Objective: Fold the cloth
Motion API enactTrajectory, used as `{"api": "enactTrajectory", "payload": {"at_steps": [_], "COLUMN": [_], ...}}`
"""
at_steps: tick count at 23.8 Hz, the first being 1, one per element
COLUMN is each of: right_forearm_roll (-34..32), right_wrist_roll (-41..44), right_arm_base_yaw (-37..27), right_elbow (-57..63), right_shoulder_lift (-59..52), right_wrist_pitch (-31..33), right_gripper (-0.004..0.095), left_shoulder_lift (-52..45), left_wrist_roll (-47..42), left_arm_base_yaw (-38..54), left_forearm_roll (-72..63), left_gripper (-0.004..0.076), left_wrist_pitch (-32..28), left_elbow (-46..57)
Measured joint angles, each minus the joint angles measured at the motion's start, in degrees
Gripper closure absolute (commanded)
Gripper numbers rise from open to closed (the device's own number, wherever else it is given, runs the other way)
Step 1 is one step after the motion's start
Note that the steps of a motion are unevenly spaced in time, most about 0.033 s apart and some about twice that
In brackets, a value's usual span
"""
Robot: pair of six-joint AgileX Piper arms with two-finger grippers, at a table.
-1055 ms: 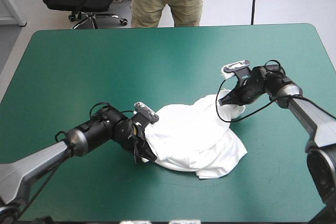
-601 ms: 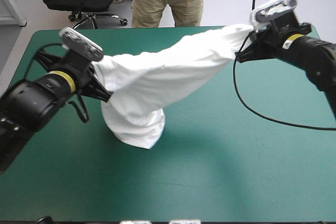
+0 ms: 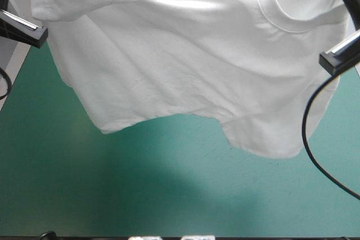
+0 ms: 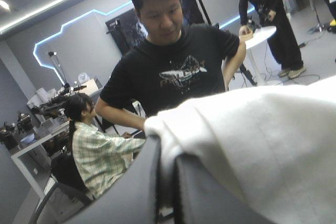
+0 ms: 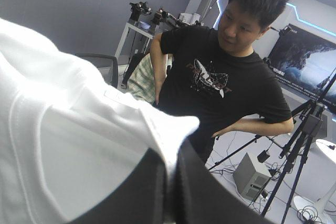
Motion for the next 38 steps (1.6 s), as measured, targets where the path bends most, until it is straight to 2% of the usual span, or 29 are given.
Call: {"api": "enactTrajectory", "payload": {"at_steps": [5, 9, 14, 18, 19, 20, 21, 22, 23, 24, 26, 28, 32, 36, 38], "right_forearm_roll": [-2.2, -4.1, -5.0, -5.9, -6.9, -7.7, -10.4, -11.7, -15.0, -16.2, -17.8, -17.8, -15.6, -10.1, -8.9], "right_wrist_roll": [1.6, 3.5, 6.1, 8.1, 9.5, 10.2, 12.4, 13.4, 15.7, 16.5, 17.7, 17.9, 18.1, 14.5, 13.6], "right_arm_base_yaw": [0.0, 0.0, 0.0, 0.0, 0.0, 0.0, 0.0, 0.0, -0.2, -0.5, -2.3, -3.9, -7.4, -9.1, -9.2], "right_elbow": [-6.1, -5.0, 6.4, 25.8, 34.5, 37.6, 44.5, 47.2, 51.0, 51.9, 52.1, 49.7, 42.1, 36.4, 34.8], "right_shoulder_lift": [-0.8, -1.0, -0.9, -0.1, 0.7, 1.1, 2.7, 3.5, 6.0, 7.5, 13.8, 18.9, 29.8, 36.5, 38.5], "right_wrist_pitch": [7.7, 13.6, 13.6, 12.0, 7.8, 5.7, -0.4, -3.0, -9.2, -12.0, -21.5, -25.5, -27.3, -24.5, -23.4], "right_gripper": [0.0918, 0.0919, 0.0919, 0.0925, 0.0925, 0.0925, 0.0925, 0.0926, 0.0926, 0.0926, 0.0925, 0.0925, 0.0892, 0.0675, 0.0553], "left_shoulder_lift": [0.4, 1.9, 7.3, 16.5, 21.2, 23.2, 28.3, 30.2, 34.5, 36.3, 41.0, 43.1, 45.2, 46.8, 46.8], "left_wrist_roll": [1.2, -0.2, -2.1, -3.3, -3.4, -3.6, -4.6, -5.1, -6.4, -6.9, -9.3, -9.9, -10.5, -10.7, -10.7], "left_arm_base_yaw": [0.0, 0.0, 0.0, 0.0, 0.0, 0.0, 0.3, 0.5, 1.5, 2.3, 6.2, 9.7, 14.5, 14.9, 14.9], "left_forearm_roll": [-4.1, -5.0, -4.0, -4.3, -4.3, -4.3, -4.1, -4.0, -3.3, -3.2, -3.6, -5.8, -11.5, -13.3, -14.5], "left_gripper": [0.0741, 0.0741, 0.0741, 0.0741, 0.0741, 0.0741, 0.0741, 0.0741, 0.0741, 0.0741, 0.0741, 0.0741, 0.0729, 0.0499, 0.0328], "left_wrist_pitch": [1.5, 9.3, 20.3, 20.3, 18.0, 16.7, 12.1, 10.1, 4.7, 2.7, -5.4, -10.8, -19.7, -22.1, -22.2], "left_elbow": [-2.4, -2.1, 3.2, 13.8, 17.4, 18.3, 19.4, 19.4, 19.6, 19.7, 19.8, 19.9, 19.9, 19.9, 19.9]}}
